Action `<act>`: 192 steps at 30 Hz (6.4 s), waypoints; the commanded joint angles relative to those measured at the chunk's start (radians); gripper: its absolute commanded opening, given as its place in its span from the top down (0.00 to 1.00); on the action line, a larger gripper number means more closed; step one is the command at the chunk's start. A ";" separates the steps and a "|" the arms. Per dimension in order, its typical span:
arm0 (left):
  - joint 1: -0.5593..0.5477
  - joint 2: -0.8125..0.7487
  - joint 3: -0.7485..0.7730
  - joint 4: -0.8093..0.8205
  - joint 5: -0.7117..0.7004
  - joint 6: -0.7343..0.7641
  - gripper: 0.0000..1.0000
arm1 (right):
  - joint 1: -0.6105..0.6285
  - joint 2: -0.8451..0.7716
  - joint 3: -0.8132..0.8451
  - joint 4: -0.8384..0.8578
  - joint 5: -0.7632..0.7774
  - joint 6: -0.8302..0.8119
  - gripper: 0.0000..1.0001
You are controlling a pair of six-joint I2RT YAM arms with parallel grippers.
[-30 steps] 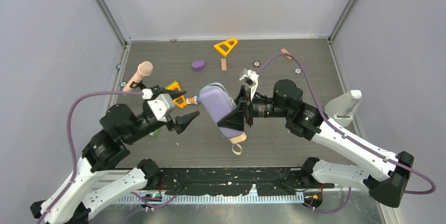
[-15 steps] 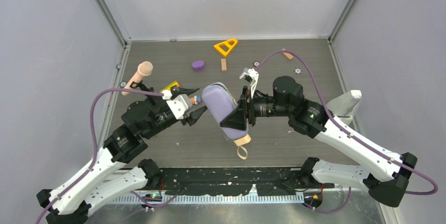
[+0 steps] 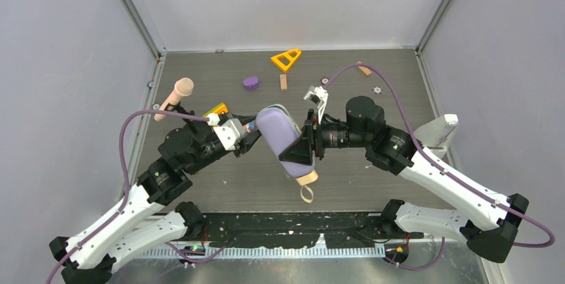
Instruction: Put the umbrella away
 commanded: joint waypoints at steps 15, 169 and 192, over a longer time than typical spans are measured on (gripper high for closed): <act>-0.013 0.009 0.051 0.051 0.132 0.017 1.00 | 0.001 0.000 0.021 0.040 -0.014 -0.001 0.94; 0.294 0.159 0.114 -0.213 0.907 -1.107 0.70 | 0.521 0.017 -0.366 0.971 0.855 -2.231 0.90; 0.401 0.078 0.285 -0.229 0.420 -0.784 1.00 | 0.521 -0.210 -0.616 1.090 1.149 -1.447 0.06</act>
